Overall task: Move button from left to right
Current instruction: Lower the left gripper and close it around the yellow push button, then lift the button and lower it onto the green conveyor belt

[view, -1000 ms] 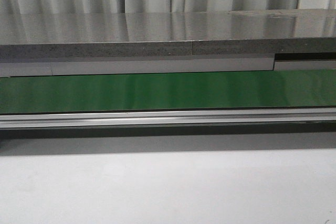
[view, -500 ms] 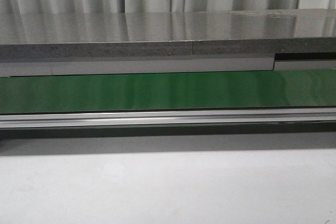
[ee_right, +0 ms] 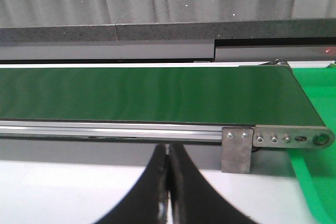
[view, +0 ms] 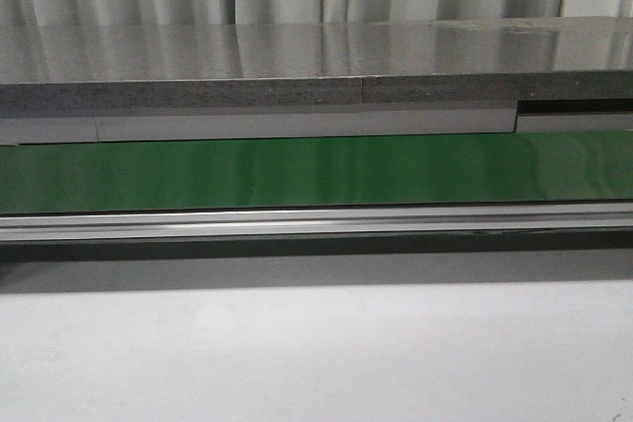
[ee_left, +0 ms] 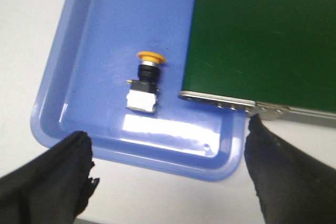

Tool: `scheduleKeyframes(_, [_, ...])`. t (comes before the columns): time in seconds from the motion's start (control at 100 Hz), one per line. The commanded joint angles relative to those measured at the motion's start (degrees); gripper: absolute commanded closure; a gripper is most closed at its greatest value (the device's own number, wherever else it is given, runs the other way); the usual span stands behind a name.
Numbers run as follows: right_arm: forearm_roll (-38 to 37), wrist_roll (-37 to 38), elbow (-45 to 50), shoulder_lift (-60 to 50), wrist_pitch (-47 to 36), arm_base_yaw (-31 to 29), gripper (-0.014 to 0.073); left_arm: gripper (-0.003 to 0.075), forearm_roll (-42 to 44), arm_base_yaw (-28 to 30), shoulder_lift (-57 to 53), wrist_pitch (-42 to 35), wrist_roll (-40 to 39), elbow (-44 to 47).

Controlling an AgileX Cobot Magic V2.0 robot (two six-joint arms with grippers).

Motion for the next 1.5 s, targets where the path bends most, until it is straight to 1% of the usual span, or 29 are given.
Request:
scheduleKeyframes(0.0, [-0.2, -0.1, -0.9, -1.0, -4.9, -0.1, 0.0661, 0.0155, -1.1, 3.0, 3.9, -4.4, 0.7, -4.2])
scheduleKeyframes(0.24, [-0.2, -0.1, -0.9, -1.0, -4.9, -0.1, 0.0661, 0.0155, -2.1, 7.4, 19.2, -5.1, 1.3, -10.7])
scheduleKeyframes(0.37, [-0.2, -0.1, -0.9, -1.0, -4.9, -0.1, 0.0661, 0.0155, -2.6, 7.8, 26.9, -3.8, 1.3, -13.8])
scheduleKeyframes(0.51, [-0.2, -0.1, -0.9, -1.0, -4.9, -0.1, 0.0661, 0.0155, -2.7, 7.8, 32.0, -3.7, 1.4, -15.2])
scheduleKeyframes(0.76, [-0.2, -0.1, -0.9, -1.0, -4.9, -0.1, 0.0661, 0.0155, -2.5, 7.8, 37.0, -4.7, 1.4, -15.4])
scheduleKeyframes(1.18, [-0.2, -0.1, -0.9, -1.0, -4.9, -0.1, 0.0661, 0.0155, -2.5, 7.8, 43.1, -4.9, 1.7, -16.0])
scheduleKeyframes(1.37, [-0.2, -0.1, -0.9, -1.0, -4.9, -0.1, 0.0661, 0.0158, -2.4, 7.8, 45.1, -6.3, 1.7, -16.0])
scheduleKeyframes(1.44, [-0.2, -0.1, -0.9, -1.0, -4.9, -0.1, 0.0661, 0.018, -2.3, 7.8, 46.0, -6.5, 1.7, -16.0])
scheduleKeyframes(1.49, [-0.2, -0.1, -0.9, -1.0, -4.9, -0.1, 0.0661, 0.0219, -2.2, 7.8, 46.4, -6.8, 1.7, -16.0])
